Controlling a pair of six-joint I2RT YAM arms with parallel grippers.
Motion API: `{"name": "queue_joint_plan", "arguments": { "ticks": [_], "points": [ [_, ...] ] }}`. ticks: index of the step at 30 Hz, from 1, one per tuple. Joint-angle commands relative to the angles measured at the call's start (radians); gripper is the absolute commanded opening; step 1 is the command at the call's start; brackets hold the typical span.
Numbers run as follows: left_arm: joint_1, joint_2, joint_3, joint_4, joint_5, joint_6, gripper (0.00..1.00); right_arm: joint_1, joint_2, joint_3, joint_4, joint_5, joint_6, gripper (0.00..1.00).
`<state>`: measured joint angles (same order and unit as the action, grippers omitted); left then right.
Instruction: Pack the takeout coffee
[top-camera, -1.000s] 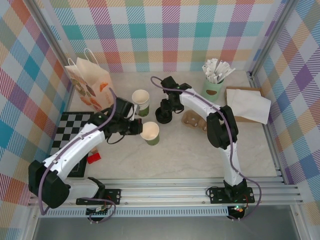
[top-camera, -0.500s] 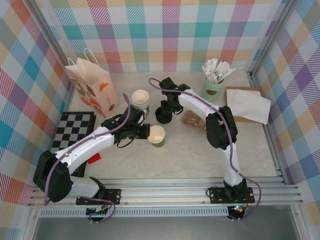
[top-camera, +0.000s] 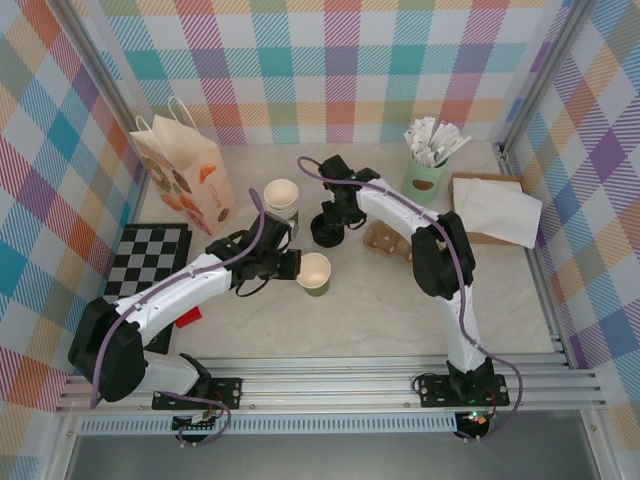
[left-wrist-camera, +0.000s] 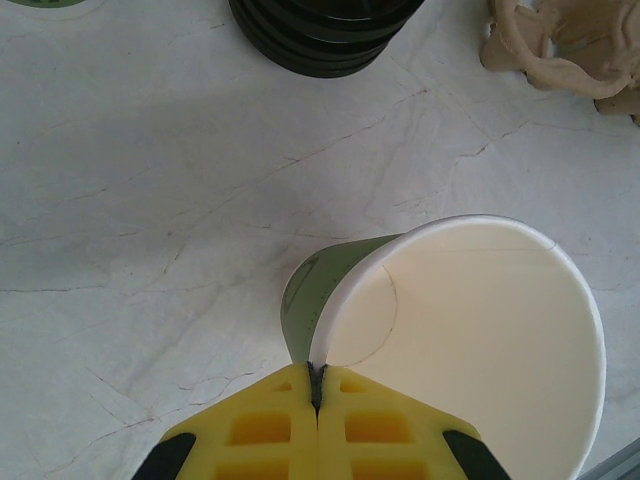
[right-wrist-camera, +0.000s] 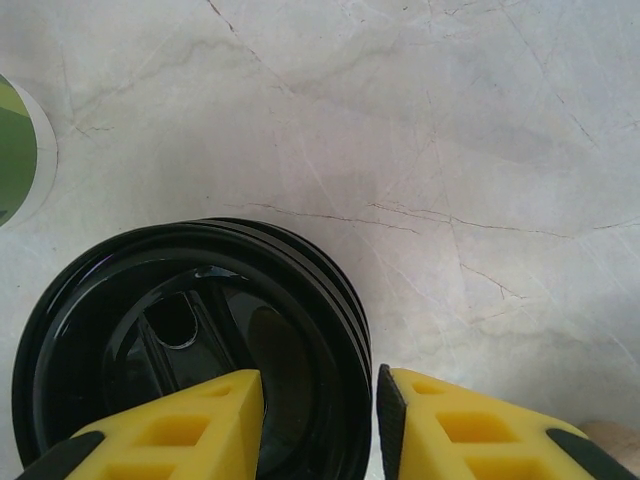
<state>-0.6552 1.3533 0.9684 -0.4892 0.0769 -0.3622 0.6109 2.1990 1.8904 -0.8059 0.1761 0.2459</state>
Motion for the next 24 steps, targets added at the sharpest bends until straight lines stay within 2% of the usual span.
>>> {"name": "queue_joint_plan", "arguments": {
  "ticks": [1, 7, 14, 18, 24],
  "points": [
    [-0.013, 0.01, -0.01, 0.022, 0.001, 0.004, 0.0, 0.008, 0.016, -0.013, -0.008, 0.009, -0.002, 0.37],
    [-0.012, 0.037, 0.009, 0.018, 0.014, 0.003, 0.0, 0.007, 0.023, -0.021, -0.009, 0.015, 0.0, 0.39],
    [-0.014, 0.089, 0.05, -0.012, 0.023, 0.005, 0.0, 0.009, -0.001, -0.042, 0.01, 0.023, 0.0, 0.3],
    [-0.013, 0.105, 0.078, -0.04, 0.022, 0.008, 0.06, 0.009, -0.021, -0.054, 0.019, 0.035, -0.001, 0.29],
    [-0.014, 0.095, 0.116, -0.068, 0.027, 0.017, 0.1, 0.009, -0.044, -0.064, 0.023, 0.054, -0.01, 0.25]
  ]
}}
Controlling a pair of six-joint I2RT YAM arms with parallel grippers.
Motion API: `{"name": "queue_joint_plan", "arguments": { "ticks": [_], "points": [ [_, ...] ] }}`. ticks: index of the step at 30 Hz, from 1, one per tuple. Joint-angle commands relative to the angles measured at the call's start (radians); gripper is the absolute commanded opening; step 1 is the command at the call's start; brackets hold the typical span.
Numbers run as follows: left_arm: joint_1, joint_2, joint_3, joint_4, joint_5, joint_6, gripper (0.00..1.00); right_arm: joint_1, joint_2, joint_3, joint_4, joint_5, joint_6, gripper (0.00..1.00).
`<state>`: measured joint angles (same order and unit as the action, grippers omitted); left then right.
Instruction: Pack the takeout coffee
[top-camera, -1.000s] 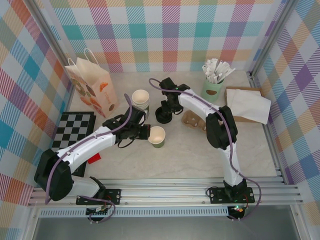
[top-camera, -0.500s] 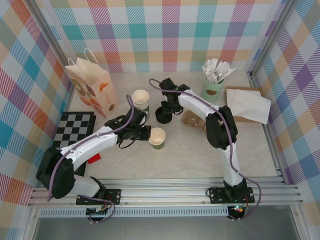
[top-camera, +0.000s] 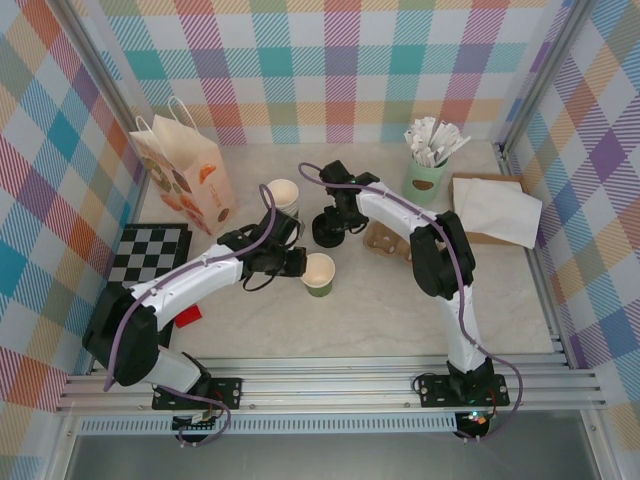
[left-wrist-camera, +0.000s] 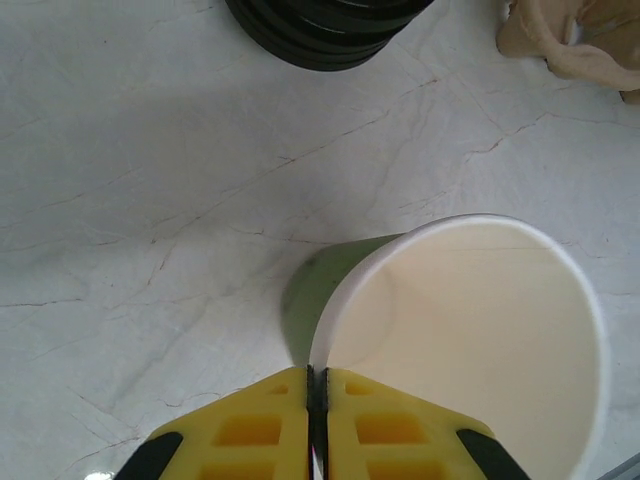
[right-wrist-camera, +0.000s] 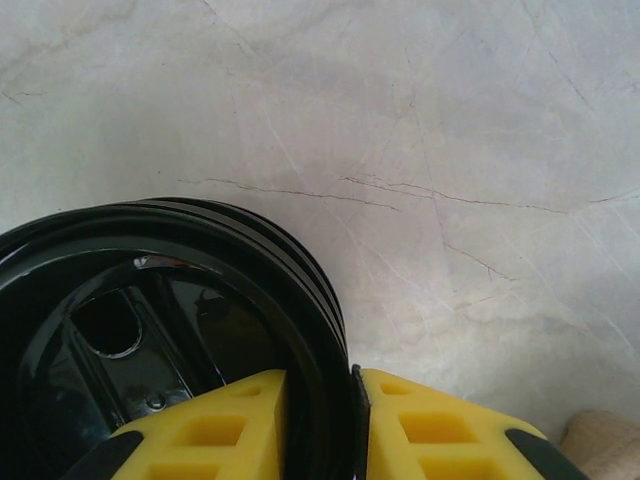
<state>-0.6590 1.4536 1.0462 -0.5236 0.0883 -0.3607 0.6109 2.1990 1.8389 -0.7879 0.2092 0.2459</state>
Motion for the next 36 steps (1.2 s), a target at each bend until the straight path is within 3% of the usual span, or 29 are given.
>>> {"name": "queue_joint_plan", "arguments": {
  "ticks": [1, 7, 23, 31, 36],
  "points": [
    [-0.009, -0.004, 0.041, -0.037, 0.018, 0.017, 0.1, 0.01, -0.048, -0.013, 0.005, 0.022, -0.01, 0.25],
    [-0.01, 0.004, 0.05, -0.053, 0.014, 0.024, 0.18, 0.01, -0.057, -0.015, 0.001, 0.031, -0.013, 0.29],
    [-0.01, -0.042, 0.09, -0.095, -0.007, 0.032, 0.34, 0.012, -0.083, -0.026, 0.006, 0.042, -0.028, 0.19],
    [-0.008, -0.072, 0.078, -0.098, -0.034, 0.029, 0.41, 0.012, -0.056, -0.014, -0.001, 0.041, -0.02, 0.31],
    [-0.009, -0.078, 0.065, -0.089, -0.043, 0.022, 0.43, 0.012, -0.045, -0.017, -0.002, 0.041, -0.02, 0.3]
  ]
}}
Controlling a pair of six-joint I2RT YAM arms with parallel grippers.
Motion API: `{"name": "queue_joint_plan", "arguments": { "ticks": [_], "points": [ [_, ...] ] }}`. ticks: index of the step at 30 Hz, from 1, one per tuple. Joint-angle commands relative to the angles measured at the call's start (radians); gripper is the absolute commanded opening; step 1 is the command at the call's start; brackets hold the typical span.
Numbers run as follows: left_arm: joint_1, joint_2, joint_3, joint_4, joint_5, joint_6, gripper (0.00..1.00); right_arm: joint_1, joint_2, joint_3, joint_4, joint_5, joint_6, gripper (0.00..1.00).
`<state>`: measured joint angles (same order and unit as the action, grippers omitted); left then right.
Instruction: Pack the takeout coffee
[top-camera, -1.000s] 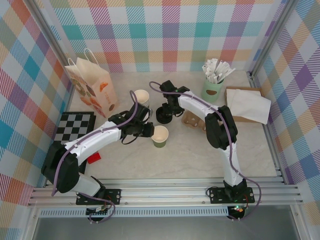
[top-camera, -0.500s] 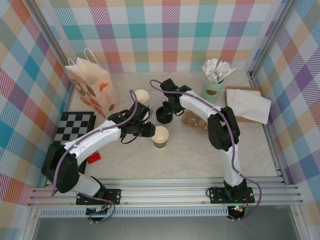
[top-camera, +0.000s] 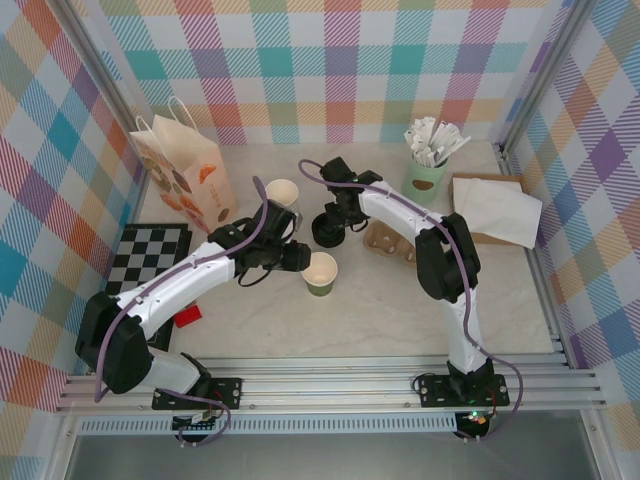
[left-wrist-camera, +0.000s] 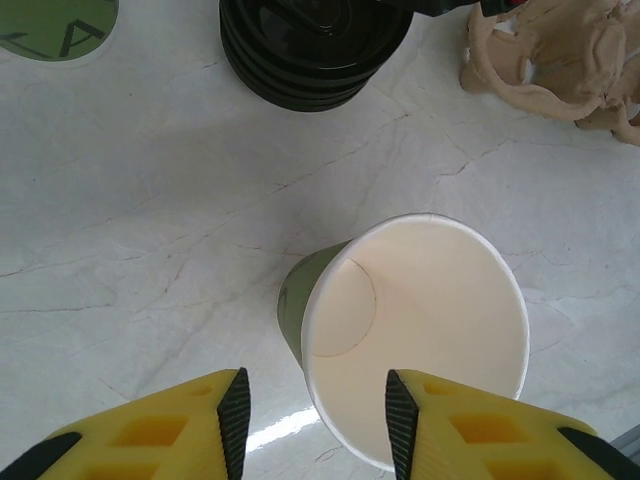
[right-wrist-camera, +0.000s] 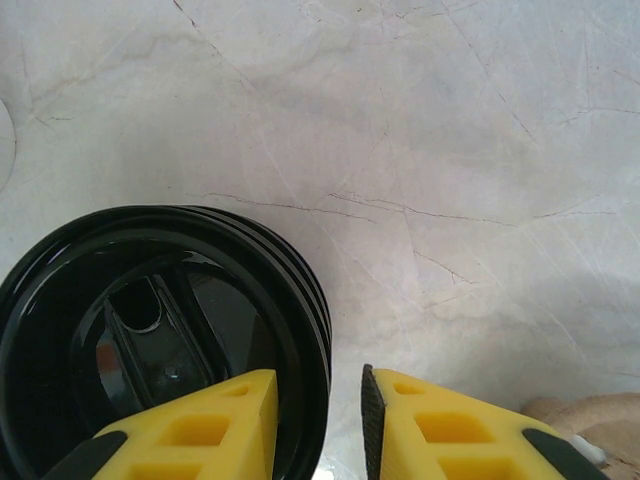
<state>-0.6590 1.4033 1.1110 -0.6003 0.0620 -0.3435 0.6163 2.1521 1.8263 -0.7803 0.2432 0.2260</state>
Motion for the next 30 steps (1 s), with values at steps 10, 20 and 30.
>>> {"name": "queue_joint_plan", "arguments": {
  "ticks": [10, 20, 30],
  "points": [
    [-0.008, -0.045, -0.006, 0.007, -0.01, 0.0, 0.48, 0.006, 0.012, -0.004, -0.007, 0.0, -0.005, 0.3],
    [-0.004, -0.13, -0.061, 0.059, -0.077, -0.034, 0.86, 0.007, 0.022, -0.001, -0.001, -0.008, -0.005, 0.29],
    [0.023, -0.194, -0.112, 0.062, -0.164, -0.08, 1.0, 0.007, 0.036, 0.008, 0.001, -0.019, -0.008, 0.31]
  ]
}}
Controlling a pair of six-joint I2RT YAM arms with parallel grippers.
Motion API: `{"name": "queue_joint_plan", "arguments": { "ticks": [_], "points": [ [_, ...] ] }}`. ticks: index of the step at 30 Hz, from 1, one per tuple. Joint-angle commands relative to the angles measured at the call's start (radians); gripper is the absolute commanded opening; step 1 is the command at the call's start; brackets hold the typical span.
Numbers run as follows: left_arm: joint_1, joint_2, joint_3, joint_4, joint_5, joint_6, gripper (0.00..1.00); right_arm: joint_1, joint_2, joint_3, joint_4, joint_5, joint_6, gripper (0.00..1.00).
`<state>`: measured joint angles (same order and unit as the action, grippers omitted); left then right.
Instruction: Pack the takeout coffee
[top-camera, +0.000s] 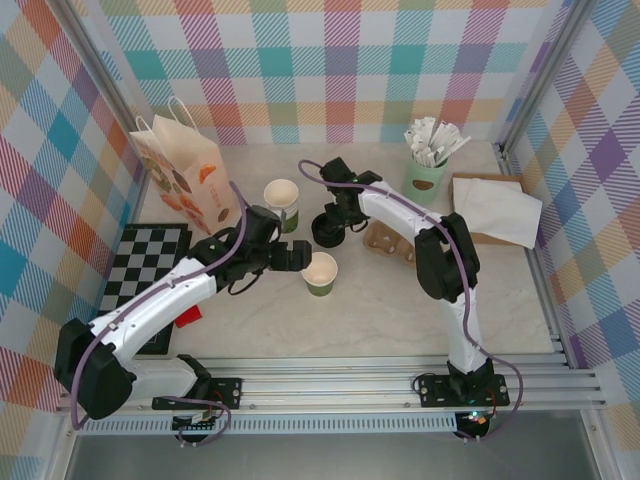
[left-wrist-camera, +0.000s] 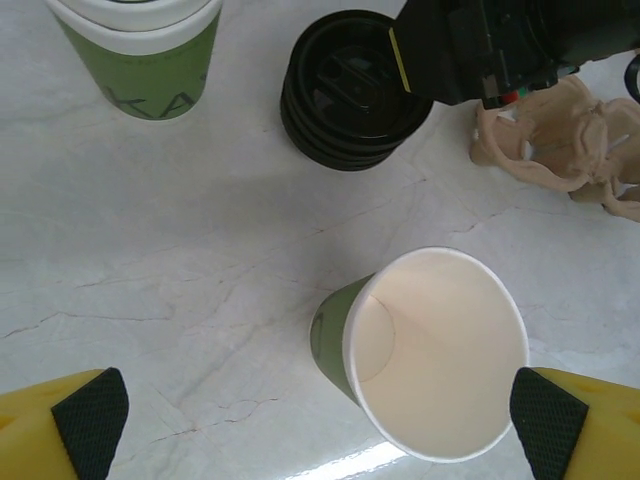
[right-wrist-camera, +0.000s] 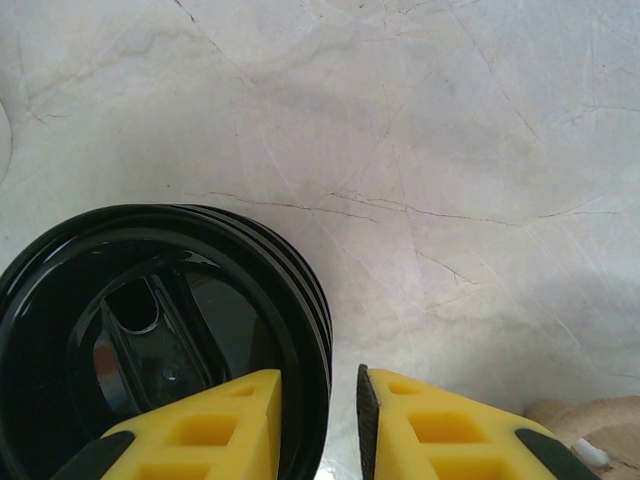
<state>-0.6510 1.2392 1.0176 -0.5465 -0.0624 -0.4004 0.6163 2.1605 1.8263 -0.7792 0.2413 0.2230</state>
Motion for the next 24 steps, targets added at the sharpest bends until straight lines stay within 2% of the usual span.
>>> {"name": "queue_joint_plan", "arguments": {
  "ticks": [1, 4, 16, 24],
  "points": [
    [0.017, -0.034, -0.022, 0.007, -0.043, -0.028, 1.0, 0.006, 0.029, 0.006, -0.001, -0.016, -0.004, 0.31],
    [0.023, -0.04, -0.03, 0.005, -0.046, -0.035, 1.0, 0.008, 0.029, 0.007, -0.001, -0.016, -0.004, 0.3],
    [0.04, -0.032, -0.017, 0.011, -0.018, -0.05, 1.0, 0.017, -0.058, -0.015, 0.023, 0.059, -0.025, 0.14],
    [0.069, -0.023, 0.023, 0.022, 0.033, -0.096, 1.0, 0.019, -0.177, -0.103, 0.108, 0.102, -0.036, 0.12]
  ]
}}
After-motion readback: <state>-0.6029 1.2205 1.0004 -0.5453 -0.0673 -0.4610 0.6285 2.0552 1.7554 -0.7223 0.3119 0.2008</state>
